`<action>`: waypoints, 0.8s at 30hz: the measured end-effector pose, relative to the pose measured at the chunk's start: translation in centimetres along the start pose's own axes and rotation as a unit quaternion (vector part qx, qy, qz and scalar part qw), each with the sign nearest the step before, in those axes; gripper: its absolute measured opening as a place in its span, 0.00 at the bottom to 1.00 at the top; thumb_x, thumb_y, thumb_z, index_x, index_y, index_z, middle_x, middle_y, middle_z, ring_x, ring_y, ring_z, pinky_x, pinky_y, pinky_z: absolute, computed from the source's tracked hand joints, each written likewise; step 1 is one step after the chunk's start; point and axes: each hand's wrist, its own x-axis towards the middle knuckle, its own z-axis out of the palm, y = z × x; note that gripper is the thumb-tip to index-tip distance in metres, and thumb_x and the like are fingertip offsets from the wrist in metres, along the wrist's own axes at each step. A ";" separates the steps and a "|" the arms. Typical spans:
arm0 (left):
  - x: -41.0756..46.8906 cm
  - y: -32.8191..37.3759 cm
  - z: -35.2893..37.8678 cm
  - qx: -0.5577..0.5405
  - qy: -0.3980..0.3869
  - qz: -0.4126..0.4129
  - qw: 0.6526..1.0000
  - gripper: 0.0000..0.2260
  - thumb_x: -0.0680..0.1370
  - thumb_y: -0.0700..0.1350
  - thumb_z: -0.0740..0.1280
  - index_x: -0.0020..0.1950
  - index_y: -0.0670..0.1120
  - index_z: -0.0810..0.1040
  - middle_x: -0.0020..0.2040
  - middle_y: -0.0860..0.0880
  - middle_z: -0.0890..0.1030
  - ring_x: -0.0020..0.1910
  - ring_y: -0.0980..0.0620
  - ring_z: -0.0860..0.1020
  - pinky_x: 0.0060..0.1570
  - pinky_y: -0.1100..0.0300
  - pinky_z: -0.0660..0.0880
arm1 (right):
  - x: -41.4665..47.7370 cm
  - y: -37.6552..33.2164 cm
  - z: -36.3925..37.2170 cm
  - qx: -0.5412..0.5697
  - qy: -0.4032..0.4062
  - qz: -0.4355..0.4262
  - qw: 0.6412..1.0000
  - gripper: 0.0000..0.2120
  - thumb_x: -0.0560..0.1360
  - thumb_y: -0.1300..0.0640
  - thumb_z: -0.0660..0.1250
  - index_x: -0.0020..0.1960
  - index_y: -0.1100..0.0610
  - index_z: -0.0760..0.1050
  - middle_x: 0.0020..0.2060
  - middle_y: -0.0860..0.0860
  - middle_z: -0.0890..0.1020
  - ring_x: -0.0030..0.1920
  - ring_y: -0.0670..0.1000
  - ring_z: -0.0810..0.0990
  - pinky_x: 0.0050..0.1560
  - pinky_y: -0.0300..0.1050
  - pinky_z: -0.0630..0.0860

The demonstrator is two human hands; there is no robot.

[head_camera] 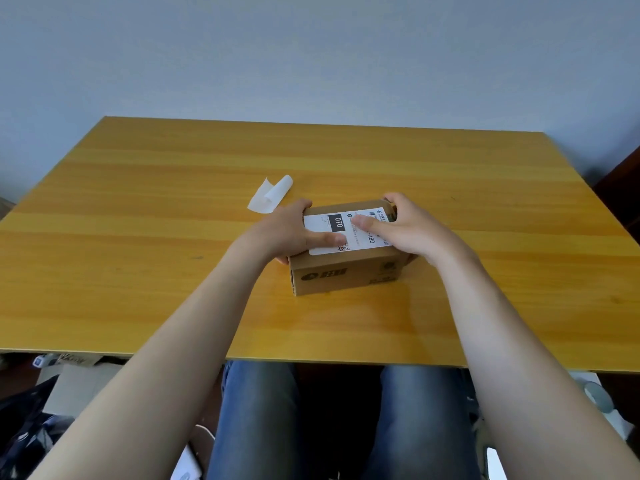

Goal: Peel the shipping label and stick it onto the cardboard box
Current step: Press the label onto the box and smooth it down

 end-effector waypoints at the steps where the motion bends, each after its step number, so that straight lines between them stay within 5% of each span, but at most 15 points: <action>1: 0.1 0.3 0.3 0.023 0.022 -0.010 0.999 0.46 0.69 0.67 0.76 0.81 0.51 0.62 0.65 0.51 0.75 0.50 0.52 0.81 0.46 0.50 0.84 | 0.2 0.1 0.0 0.004 0.001 0.001 1.000 0.48 0.67 0.24 0.71 0.79 0.45 0.62 0.66 0.44 0.78 0.60 0.51 0.80 0.59 0.53 0.78; 5: 0.6 1.2 1.3 0.123 0.085 -0.044 0.988 0.43 0.68 0.74 0.71 0.73 0.48 0.71 0.67 0.44 0.71 0.52 0.47 0.77 0.42 0.54 0.74 | 0.2 0.2 0.0 0.033 -0.001 -0.008 0.999 0.42 0.65 0.29 0.77 0.72 0.45 0.68 0.58 0.44 0.82 0.53 0.47 0.84 0.51 0.48 0.80; 8: 0.6 1.3 1.0 0.119 0.054 -0.043 0.990 0.40 0.65 0.72 0.75 0.69 0.50 0.73 0.64 0.45 0.75 0.50 0.47 0.81 0.41 0.53 0.78 | 0.1 0.4 -0.5 0.054 -0.021 -0.025 0.998 0.39 0.65 0.35 0.82 0.69 0.46 0.71 0.54 0.42 0.83 0.49 0.44 0.84 0.43 0.44 0.76; 12: 0.2 0.9 0.0 0.071 0.003 -0.007 0.997 0.38 0.66 0.62 0.81 0.71 0.52 0.72 0.59 0.49 0.80 0.45 0.49 0.85 0.41 0.51 0.84 | 0.5 1.4 -1.1 0.070 -0.063 -0.046 0.995 0.48 0.56 0.35 0.85 0.71 0.45 0.71 0.59 0.42 0.84 0.57 0.45 0.84 0.55 0.47 0.80; 18: -0.2 -0.8 -0.8 -0.013 -0.043 0.048 0.998 0.42 0.68 0.53 0.83 0.77 0.58 0.67 0.60 0.57 0.77 0.51 0.58 0.80 0.36 0.60 0.81 | 0.9 3.1 -2.0 0.066 -0.131 -0.066 0.987 0.68 0.48 0.32 0.86 0.82 0.39 0.59 0.79 0.43 0.69 0.78 0.47 0.66 0.78 0.51 0.65; 22: -0.1 -1.5 -1.5 -0.012 -0.071 0.060 0.996 0.44 0.67 0.51 0.84 0.79 0.61 0.65 0.66 0.56 0.76 0.55 0.58 0.80 0.39 0.65 0.80 | 1.1 3.9 -2.4 0.084 -0.171 -0.074 0.979 0.72 0.45 0.32 0.87 0.83 0.36 0.57 0.82 0.43 0.65 0.80 0.47 0.62 0.81 0.54 0.59; 24: 0.1 -1.8 -1.9 -0.017 -0.089 0.056 0.994 0.47 0.66 0.51 0.84 0.79 0.62 0.64 0.68 0.55 0.75 0.58 0.53 0.82 0.46 0.59 0.84 | 1.2 4.1 -2.4 0.092 -0.180 -0.076 0.976 0.72 0.45 0.33 0.88 0.83 0.36 0.56 0.82 0.43 0.63 0.81 0.47 0.62 0.82 0.54 0.59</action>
